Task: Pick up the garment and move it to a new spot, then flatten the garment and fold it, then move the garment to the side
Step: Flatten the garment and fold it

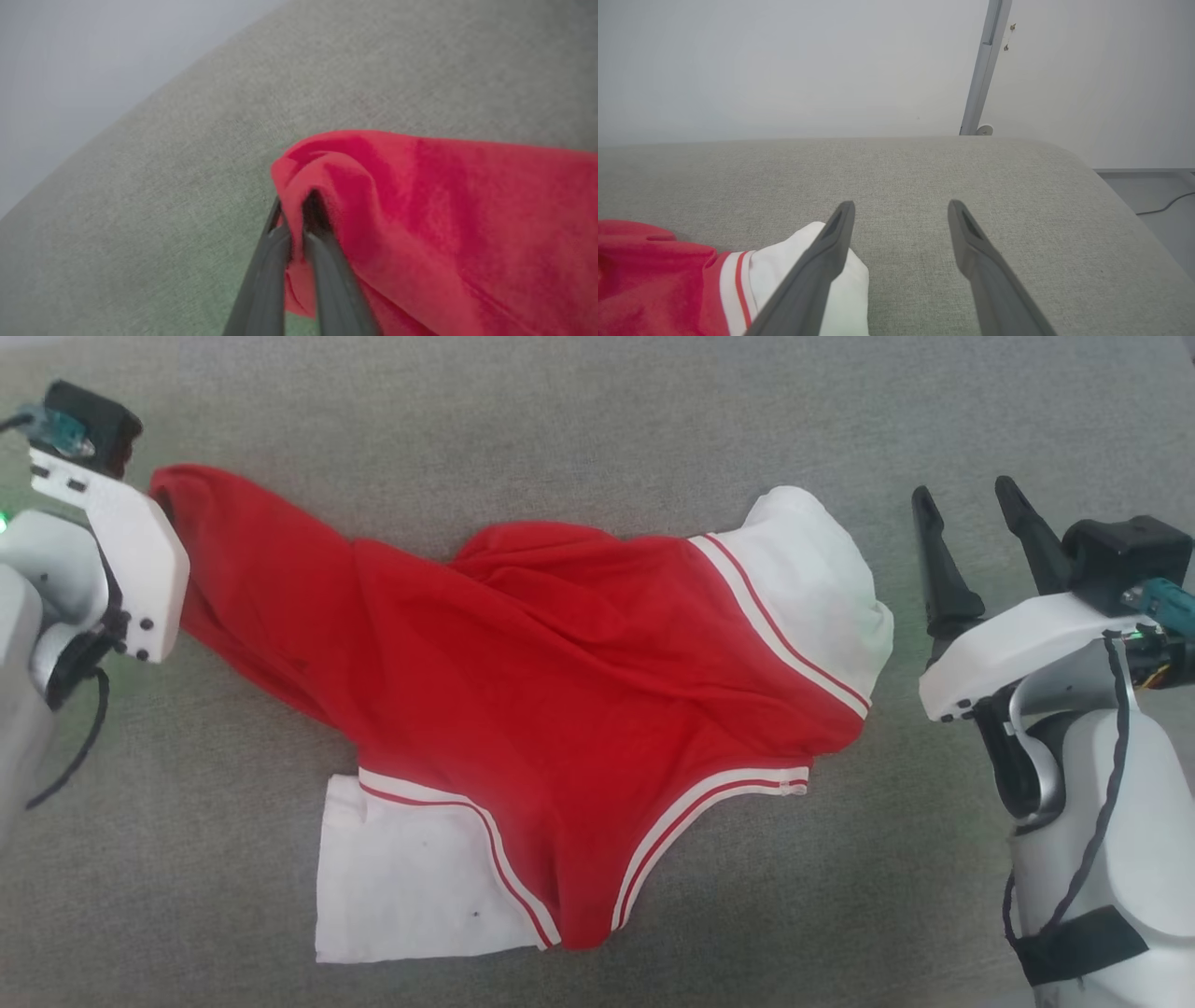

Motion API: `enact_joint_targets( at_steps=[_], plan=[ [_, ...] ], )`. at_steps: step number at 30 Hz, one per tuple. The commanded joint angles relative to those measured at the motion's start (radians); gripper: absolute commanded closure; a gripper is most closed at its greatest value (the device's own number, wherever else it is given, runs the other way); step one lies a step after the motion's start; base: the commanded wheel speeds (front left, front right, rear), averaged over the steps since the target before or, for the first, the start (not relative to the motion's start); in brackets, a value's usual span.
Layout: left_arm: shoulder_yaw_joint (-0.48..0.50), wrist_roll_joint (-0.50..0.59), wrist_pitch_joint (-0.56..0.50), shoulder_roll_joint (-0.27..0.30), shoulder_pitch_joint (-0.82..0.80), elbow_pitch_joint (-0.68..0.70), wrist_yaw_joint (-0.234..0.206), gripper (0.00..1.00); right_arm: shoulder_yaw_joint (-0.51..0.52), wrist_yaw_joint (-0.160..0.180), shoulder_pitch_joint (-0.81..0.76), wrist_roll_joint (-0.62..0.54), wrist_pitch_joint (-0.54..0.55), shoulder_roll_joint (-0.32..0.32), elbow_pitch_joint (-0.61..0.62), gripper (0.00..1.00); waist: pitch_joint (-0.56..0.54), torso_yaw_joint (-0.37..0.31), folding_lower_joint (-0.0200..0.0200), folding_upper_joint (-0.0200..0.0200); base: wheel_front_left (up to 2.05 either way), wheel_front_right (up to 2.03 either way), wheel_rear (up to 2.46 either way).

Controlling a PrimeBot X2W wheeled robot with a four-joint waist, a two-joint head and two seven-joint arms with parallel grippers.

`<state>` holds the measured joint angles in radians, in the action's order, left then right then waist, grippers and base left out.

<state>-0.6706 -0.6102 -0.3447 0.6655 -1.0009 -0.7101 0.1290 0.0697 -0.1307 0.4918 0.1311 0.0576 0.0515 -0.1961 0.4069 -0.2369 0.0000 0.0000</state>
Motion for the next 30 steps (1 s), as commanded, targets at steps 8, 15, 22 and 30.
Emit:
enact_joint_targets(
  at_steps=[8, 15, 22, 30],
  plan=[
    [-0.042, -0.14, -0.042, -0.015, -0.027, -0.05, 0.001, 0.0, -0.004, 0.0, 0.018, -0.009, -0.019, -0.002, -0.021, 0.0, -0.021, 0.027, 0.0, 0.0, 0.0, 0.0, 0.0],
    [-0.038, -0.242, -0.101, -0.033, -0.022, -0.054, 0.001, 0.0, 0.012, 0.0, 0.002, -0.024, -0.03, -0.002, -0.04, 0.0, -0.095, 0.074, 0.0, 0.0, 0.0, 0.0, 0.0],
    [-0.035, -0.297, -0.164, -0.059, 0.019, -0.013, -0.022, 0.0, 0.028, 0.0, -0.013, -0.036, -0.037, -0.002, -0.052, 0.0, -0.158, 0.12, 0.0, 0.0, 0.0, 0.0, 0.0],
    [-0.061, -0.328, -0.253, -0.046, 0.145, 0.159, -0.085, 0.0, 0.057, 0.0, -0.033, -0.042, -0.04, -0.002, -0.067, 0.0, -0.224, 0.163, 0.0, 0.0, 0.0, 0.0, 0.0]
  ],
)
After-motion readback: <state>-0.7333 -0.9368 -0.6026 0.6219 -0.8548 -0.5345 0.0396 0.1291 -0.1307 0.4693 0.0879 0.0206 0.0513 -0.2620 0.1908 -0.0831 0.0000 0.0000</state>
